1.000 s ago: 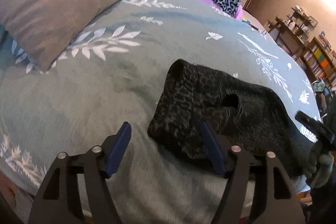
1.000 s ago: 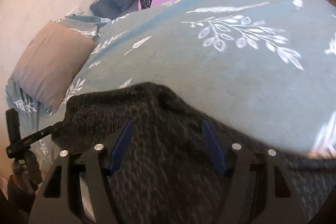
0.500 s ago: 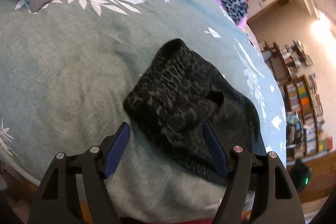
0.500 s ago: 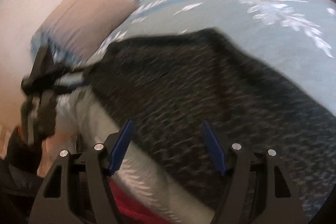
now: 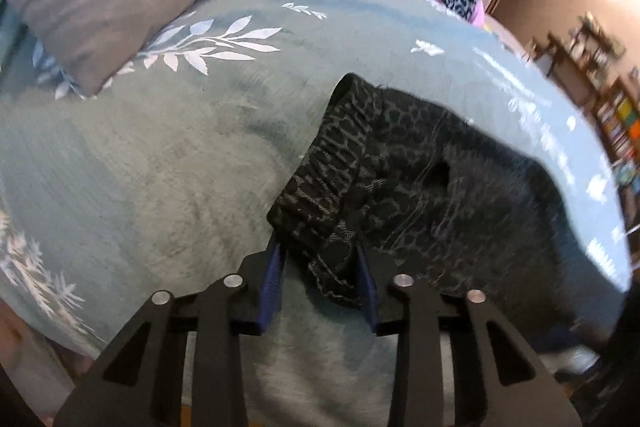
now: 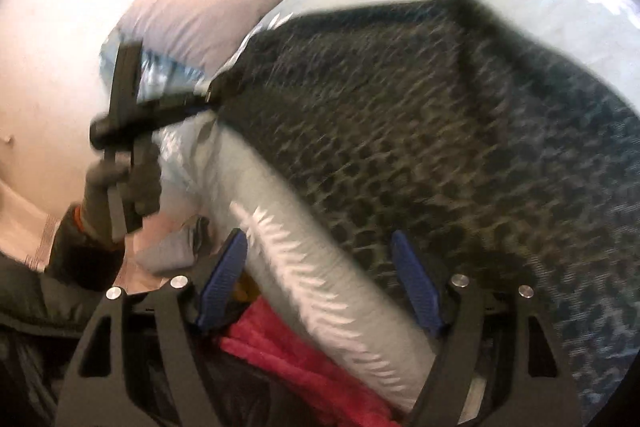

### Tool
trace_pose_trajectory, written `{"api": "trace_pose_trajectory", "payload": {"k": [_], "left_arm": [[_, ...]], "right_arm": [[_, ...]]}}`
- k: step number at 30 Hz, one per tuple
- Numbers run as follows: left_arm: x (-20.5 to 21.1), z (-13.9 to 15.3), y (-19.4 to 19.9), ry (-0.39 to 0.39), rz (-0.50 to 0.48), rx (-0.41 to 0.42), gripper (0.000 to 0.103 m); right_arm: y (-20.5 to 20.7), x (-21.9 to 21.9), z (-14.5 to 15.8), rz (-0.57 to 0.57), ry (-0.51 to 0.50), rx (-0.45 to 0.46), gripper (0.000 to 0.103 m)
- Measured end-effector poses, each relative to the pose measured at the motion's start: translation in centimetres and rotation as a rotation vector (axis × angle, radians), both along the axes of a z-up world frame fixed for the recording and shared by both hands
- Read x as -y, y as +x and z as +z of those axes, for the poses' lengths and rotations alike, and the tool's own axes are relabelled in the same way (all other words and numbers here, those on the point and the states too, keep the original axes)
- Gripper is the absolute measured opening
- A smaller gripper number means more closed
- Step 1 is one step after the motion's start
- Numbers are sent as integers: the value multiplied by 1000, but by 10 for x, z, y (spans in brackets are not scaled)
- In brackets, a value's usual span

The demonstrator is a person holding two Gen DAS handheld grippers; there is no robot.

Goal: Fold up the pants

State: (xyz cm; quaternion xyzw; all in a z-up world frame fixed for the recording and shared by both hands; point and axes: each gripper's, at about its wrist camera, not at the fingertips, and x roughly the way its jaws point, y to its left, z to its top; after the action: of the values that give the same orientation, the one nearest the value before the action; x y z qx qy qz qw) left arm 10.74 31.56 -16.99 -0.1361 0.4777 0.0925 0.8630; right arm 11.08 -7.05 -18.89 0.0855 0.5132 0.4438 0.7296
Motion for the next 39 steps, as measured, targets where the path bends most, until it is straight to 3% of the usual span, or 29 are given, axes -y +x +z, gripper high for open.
{"api": "trace_pose_trajectory", "payload": {"k": [6,12,15,20,21,23,25,27,31,35,37,39], "left_arm": [[0,18,-8,82,17,37,60],[10,55,-12,86,46,146,61],[32,63,-5,87,-13,169,61],[87,51,18,78,-165,153,64],[100,46,26,69,-201,147,64],[117,38,37,64,-248,140,64],[131,25,46,70,-292,119,64],[140,13,56,69,-307,86,64],[153,-8,76,-34,-274,1,64],[180,-2,86,-47,-316,24,64],[199,-2,97,-16,-349,9,64],[218,-7,110,11,-381,-23,64]], "right_arm": [[34,53,21,-248,16,55,76],[69,84,15,-417,-21,74,74],[84,84,17,-424,-59,130,70],[100,60,1,-357,-190,179,64],[101,57,-3,-344,-216,184,58],[103,55,-11,-333,-269,185,37],[105,55,-13,-357,-299,196,6],[109,62,-7,-396,-258,199,5],[112,76,-2,-460,-248,225,5],[113,100,-6,-479,-215,166,12],[110,118,-3,-499,-193,144,36],[104,132,2,-499,-175,153,52]]}}
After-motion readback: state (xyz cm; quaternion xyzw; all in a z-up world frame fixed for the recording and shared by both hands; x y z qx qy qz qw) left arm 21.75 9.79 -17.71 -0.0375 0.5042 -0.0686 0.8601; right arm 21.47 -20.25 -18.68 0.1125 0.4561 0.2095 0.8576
